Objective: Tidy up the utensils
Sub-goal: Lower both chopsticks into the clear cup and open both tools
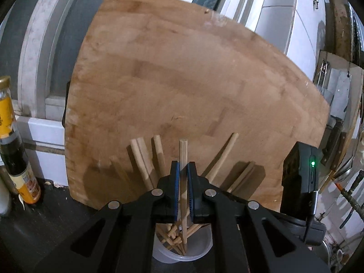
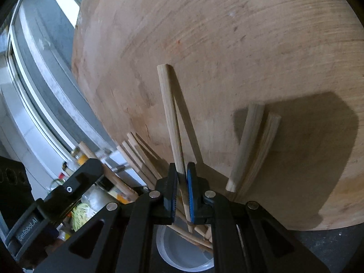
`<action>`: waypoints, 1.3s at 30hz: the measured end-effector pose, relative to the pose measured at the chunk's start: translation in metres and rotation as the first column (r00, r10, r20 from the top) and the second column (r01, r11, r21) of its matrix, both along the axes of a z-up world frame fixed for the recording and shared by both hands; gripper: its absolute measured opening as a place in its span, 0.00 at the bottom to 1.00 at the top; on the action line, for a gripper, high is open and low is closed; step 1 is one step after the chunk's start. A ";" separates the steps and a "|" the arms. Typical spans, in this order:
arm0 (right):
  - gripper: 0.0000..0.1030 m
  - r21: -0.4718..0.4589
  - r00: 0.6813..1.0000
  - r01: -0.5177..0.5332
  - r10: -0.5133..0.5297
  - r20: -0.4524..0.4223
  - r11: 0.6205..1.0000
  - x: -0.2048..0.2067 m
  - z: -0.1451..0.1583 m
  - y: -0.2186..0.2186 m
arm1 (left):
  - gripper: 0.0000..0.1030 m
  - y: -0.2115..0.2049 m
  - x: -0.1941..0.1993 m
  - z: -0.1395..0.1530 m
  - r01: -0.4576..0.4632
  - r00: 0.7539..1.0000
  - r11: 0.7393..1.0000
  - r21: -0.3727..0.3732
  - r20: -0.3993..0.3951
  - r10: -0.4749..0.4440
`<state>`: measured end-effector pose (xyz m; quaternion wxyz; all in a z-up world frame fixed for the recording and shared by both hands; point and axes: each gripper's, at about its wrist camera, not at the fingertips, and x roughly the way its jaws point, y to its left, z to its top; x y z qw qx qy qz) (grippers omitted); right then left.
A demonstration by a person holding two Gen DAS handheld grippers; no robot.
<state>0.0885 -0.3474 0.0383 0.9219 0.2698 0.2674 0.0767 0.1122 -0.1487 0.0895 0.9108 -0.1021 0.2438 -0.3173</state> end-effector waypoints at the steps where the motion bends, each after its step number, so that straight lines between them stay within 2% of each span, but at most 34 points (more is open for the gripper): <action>1: 0.09 0.000 1.000 -0.006 0.006 -0.017 1.000 0.002 -0.002 0.002 | 0.06 0.000 0.000 -0.001 -0.003 1.000 1.000 0.000 0.006 0.003; 12: 0.09 0.018 0.993 -0.030 0.032 -0.115 0.999 0.016 -0.017 0.004 | 0.06 0.011 0.004 -0.012 -0.001 1.000 0.999 -0.037 0.025 0.001; 18: 0.09 -0.004 0.992 -0.025 0.024 -0.126 1.000 0.014 -0.017 0.006 | 0.06 0.016 0.003 -0.016 -0.004 0.999 1.000 -0.027 0.038 0.005; 21: 0.10 -0.048 0.987 -0.018 0.010 -0.159 0.999 0.016 -0.014 0.017 | 0.06 0.017 0.001 -0.015 -0.033 0.998 0.999 -0.017 0.062 0.034; 22: 0.12 -0.057 0.987 -0.020 0.011 -0.163 0.998 0.020 -0.013 0.024 | 0.07 0.018 0.001 -0.014 -0.038 0.997 0.999 -0.013 0.069 0.039; 24: 0.27 -0.077 0.987 -0.039 0.027 -0.157 0.996 0.017 -0.009 0.031 | 0.07 0.021 0.000 -0.012 -0.042 0.996 0.999 -0.014 0.077 0.042; 27: 0.41 -0.165 0.989 -0.034 0.010 -0.145 0.986 0.008 0.000 0.046 | 0.07 0.024 -0.001 -0.010 -0.038 0.997 0.999 -0.018 0.070 0.039; 29: 0.46 -0.206 0.989 -0.029 -0.002 -0.147 0.978 0.006 0.002 0.053 | 0.07 0.028 -0.001 -0.009 -0.047 0.996 0.999 -0.015 0.069 0.048; 32: 0.46 -0.219 0.986 -0.015 -0.023 -0.167 0.976 0.003 0.003 0.056 | 0.07 0.032 -0.003 -0.005 -0.081 0.993 0.997 0.000 0.087 0.080; 35: 0.46 -0.194 0.982 -0.027 -0.011 -0.188 0.981 0.001 0.005 0.056 | 0.07 0.038 -0.008 -0.003 -0.097 0.990 0.995 -0.006 0.103 0.097; 39: 0.46 -0.158 0.982 -0.065 0.035 -0.185 0.985 -0.008 0.008 0.046 | 0.13 0.044 -0.017 0.001 -0.095 0.987 0.995 -0.032 0.125 0.098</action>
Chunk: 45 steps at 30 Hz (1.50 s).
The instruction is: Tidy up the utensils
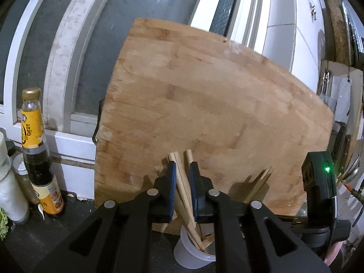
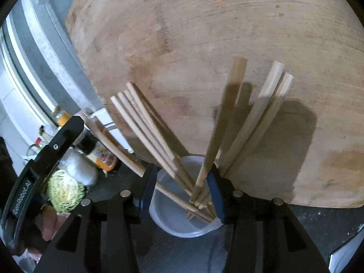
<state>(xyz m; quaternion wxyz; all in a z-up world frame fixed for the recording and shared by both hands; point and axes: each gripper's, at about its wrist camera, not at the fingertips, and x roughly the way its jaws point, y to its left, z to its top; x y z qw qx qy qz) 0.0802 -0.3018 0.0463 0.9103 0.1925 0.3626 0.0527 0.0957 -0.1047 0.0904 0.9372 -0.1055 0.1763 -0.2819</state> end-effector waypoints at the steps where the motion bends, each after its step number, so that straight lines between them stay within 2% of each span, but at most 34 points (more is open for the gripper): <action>1: 0.46 -0.003 1.000 -0.007 0.007 0.001 1.000 0.000 0.000 0.000 | 0.15 0.000 -0.001 0.001 -0.001 1.000 1.000 -0.002 0.006 0.001; 9: 0.46 -0.005 0.999 -0.028 0.028 -0.018 1.000 -0.002 0.001 0.000 | 0.17 0.009 -0.003 0.003 -0.025 1.000 0.999 -0.027 0.007 0.025; 14: 0.46 0.001 0.997 -0.069 0.069 -0.030 0.998 -0.008 0.001 0.003 | 0.26 0.015 -0.011 0.007 -0.081 0.995 0.997 -0.008 0.058 0.082; 16: 0.46 0.009 0.996 -0.083 0.084 -0.041 0.996 -0.009 0.001 0.004 | 0.27 0.016 -0.013 0.007 -0.096 0.993 0.995 -0.005 0.068 0.096; 20: 0.46 0.068 0.994 -0.083 0.088 -0.071 0.994 -0.005 -0.006 0.001 | 0.28 0.016 -0.012 0.008 -0.102 0.993 0.995 -0.005 0.067 0.102; 23: 0.46 0.172 0.992 -0.079 0.094 -0.081 0.982 -0.001 -0.012 -0.010 | 0.28 0.017 -0.012 0.007 -0.107 0.992 0.994 -0.007 0.064 0.107; 26: 0.46 0.187 0.995 -0.040 0.057 -0.084 0.982 0.000 -0.013 -0.018 | 0.29 0.018 -0.012 0.007 -0.108 0.992 0.994 -0.012 0.062 0.108; 30: 0.25 0.182 0.998 -0.034 0.045 -0.055 0.983 -0.002 -0.011 -0.019 | 0.30 0.018 -0.012 0.007 -0.111 0.992 0.994 -0.010 0.062 0.112; 33: 0.18 0.143 0.998 -0.048 0.053 -0.028 0.989 -0.005 -0.008 -0.015 | 0.30 0.018 -0.013 0.006 -0.110 0.992 0.994 -0.010 0.063 0.110; 41: 0.20 -0.027 0.999 -0.010 0.011 0.044 1.000 -0.018 0.009 -0.002 | 0.32 0.019 -0.015 0.007 -0.113 0.991 0.994 -0.010 0.076 0.114; 43: 0.25 -0.068 0.998 -0.011 0.015 0.057 0.998 -0.022 0.014 0.001 | 0.32 0.018 -0.016 0.008 -0.113 0.990 0.994 -0.003 0.081 0.113; 45: 0.40 -0.120 0.996 -0.013 0.023 0.083 0.993 -0.029 0.016 0.005 | 0.32 0.017 -0.018 0.009 -0.120 0.989 0.993 0.009 0.092 0.118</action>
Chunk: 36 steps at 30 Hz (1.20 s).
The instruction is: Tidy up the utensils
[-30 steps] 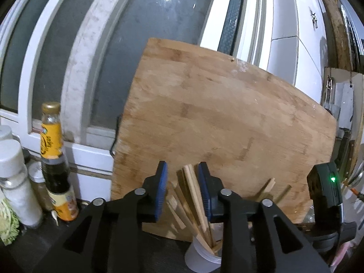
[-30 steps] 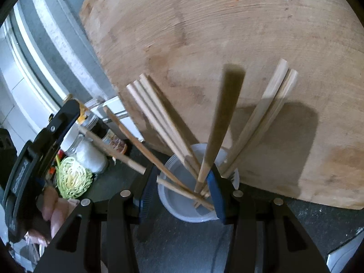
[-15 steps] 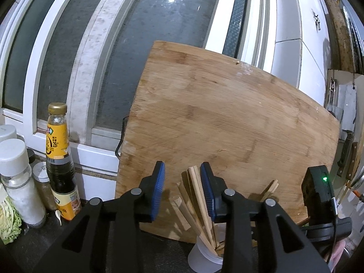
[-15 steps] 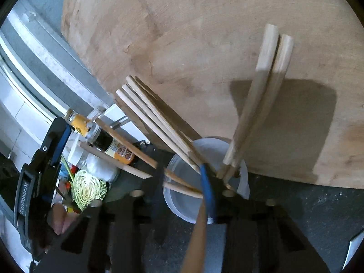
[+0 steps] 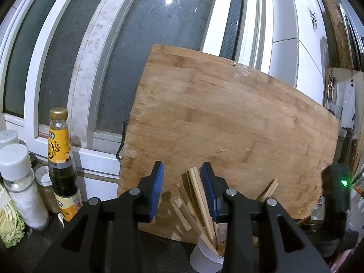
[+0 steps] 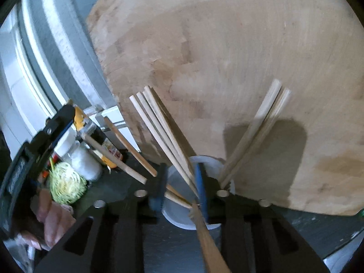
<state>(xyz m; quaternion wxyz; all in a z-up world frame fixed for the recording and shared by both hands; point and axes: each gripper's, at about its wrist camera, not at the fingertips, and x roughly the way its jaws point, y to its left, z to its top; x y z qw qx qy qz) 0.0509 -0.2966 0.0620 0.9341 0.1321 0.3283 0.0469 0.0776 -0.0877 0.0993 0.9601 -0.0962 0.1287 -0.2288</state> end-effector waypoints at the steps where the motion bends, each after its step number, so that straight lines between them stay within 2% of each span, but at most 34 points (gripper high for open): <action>1: 0.43 -0.032 1.000 0.001 -0.001 0.026 0.999 -0.007 0.001 0.001 | 0.32 -0.001 -0.001 0.001 -0.005 1.000 1.000 0.007 0.008 0.005; 6: 0.52 -0.096 0.995 0.034 -0.025 0.095 0.995 -0.033 0.007 -0.003 | 0.39 -0.005 -0.017 0.006 -0.030 0.997 0.999 0.040 0.069 0.027; 8: 0.52 -0.114 0.994 0.056 -0.044 0.101 0.992 -0.039 0.009 -0.005 | 0.47 -0.005 -0.026 0.007 -0.041 0.995 0.998 0.043 0.089 0.037; 12: 0.54 -0.174 0.992 0.071 -0.051 0.118 0.982 -0.054 0.009 -0.003 | 0.58 -0.003 -0.048 0.007 -0.073 0.990 0.996 0.060 0.128 0.064; 15: 0.59 -0.206 0.988 0.069 -0.038 0.152 0.976 -0.071 0.011 0.001 | 0.72 -0.002 -0.070 0.005 -0.110 0.980 0.989 0.098 0.175 0.092; 17: 0.65 -0.214 0.981 0.075 -0.034 0.189 0.974 -0.085 0.010 0.006 | 0.85 -0.001 -0.085 0.002 -0.138 0.972 0.983 0.122 0.207 0.111; 21: 0.75 -0.203 0.967 0.114 -0.062 0.246 0.973 -0.106 0.000 0.014 | 0.99 0.002 -0.111 -0.011 -0.168 0.963 0.971 0.171 0.240 0.124; 24: 0.85 -0.220 0.949 0.188 -0.119 0.293 0.957 -0.118 -0.011 0.020 | 1.00 0.005 -0.120 -0.029 -0.199 0.961 0.956 0.216 0.235 0.147; 27: 0.85 -0.248 0.935 0.260 -0.179 0.305 0.933 -0.118 -0.024 0.025 | 1.00 0.010 -0.119 -0.051 -0.216 0.966 0.940 0.264 0.195 0.167; 32: 0.85 -0.169 0.944 0.222 -0.168 0.285 0.960 -0.109 -0.044 0.028 | 1.00 0.032 -0.109 -0.077 -0.237 0.970 0.947 0.218 0.112 0.217; 36: 0.85 -0.177 0.950 0.198 -0.144 0.279 0.964 -0.105 -0.054 0.039 | 1.00 0.041 -0.105 -0.087 -0.251 0.967 0.945 0.210 0.102 0.234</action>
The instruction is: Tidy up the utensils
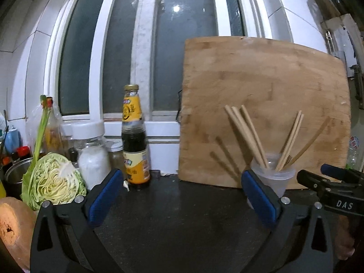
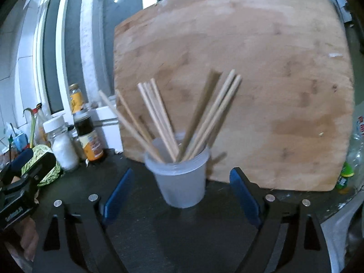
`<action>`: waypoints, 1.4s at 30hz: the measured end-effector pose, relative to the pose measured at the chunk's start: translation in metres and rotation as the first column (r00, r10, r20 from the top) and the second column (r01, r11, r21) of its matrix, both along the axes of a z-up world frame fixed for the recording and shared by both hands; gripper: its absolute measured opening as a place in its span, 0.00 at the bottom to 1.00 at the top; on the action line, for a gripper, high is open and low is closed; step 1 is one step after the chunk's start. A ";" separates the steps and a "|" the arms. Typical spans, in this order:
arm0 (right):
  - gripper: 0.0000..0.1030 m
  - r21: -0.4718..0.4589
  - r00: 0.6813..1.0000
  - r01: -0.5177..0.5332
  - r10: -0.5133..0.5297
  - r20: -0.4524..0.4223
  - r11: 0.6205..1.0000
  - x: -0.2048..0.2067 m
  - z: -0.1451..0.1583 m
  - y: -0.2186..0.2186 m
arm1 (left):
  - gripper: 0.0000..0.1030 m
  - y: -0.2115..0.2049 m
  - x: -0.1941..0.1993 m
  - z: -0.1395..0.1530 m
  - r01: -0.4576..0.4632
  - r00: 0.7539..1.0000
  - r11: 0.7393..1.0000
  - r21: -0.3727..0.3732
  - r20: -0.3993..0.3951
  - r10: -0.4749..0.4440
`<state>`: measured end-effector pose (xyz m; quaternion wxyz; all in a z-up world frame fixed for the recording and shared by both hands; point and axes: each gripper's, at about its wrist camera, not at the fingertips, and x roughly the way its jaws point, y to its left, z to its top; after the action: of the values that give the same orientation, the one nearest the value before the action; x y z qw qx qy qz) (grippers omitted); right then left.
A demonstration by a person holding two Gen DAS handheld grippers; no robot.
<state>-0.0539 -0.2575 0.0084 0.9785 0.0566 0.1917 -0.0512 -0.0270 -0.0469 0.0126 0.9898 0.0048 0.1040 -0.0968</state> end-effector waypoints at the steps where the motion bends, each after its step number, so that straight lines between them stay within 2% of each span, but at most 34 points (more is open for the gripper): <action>1: 0.85 -0.022 1.000 0.006 -0.006 0.014 1.000 -0.001 -0.002 0.005 | 1.00 0.000 0.000 -0.001 0.000 1.000 1.000 0.002 -0.004 0.000; 5: 0.85 -0.052 0.999 0.000 0.002 0.043 0.999 0.002 -0.009 0.013 | 1.00 -0.001 0.000 -0.003 -0.013 1.000 1.000 0.013 0.012 0.013; 13: 0.85 -0.078 0.999 0.007 -0.005 0.035 0.997 0.011 -0.016 0.020 | 1.00 0.006 0.010 -0.009 -0.049 0.999 0.999 -0.016 -0.012 0.049; 19: 0.85 -0.083 0.997 0.032 -0.027 0.067 0.996 0.010 -0.017 0.021 | 1.00 0.004 0.016 -0.018 -0.073 0.997 0.997 0.015 -0.037 0.074; 27: 0.85 -0.087 0.993 0.062 -0.053 0.102 0.994 0.005 -0.013 0.022 | 1.00 0.006 0.020 -0.019 -0.062 0.996 0.998 0.001 -0.063 0.062; 32: 0.86 -0.134 0.988 0.107 -0.090 0.126 0.985 0.002 -0.012 0.028 | 1.00 0.005 0.019 -0.020 -0.061 0.996 0.998 0.004 -0.060 0.061; 42: 0.86 -0.141 0.990 0.088 -0.071 0.123 0.986 0.000 -0.011 0.027 | 1.00 0.007 0.019 -0.020 -0.087 0.995 0.996 0.003 -0.054 0.087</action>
<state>-0.0535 -0.2300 -0.0029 0.9867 -0.0045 0.1272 -0.1006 -0.0081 -0.0394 -0.0069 0.9899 -0.0024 0.1310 -0.0535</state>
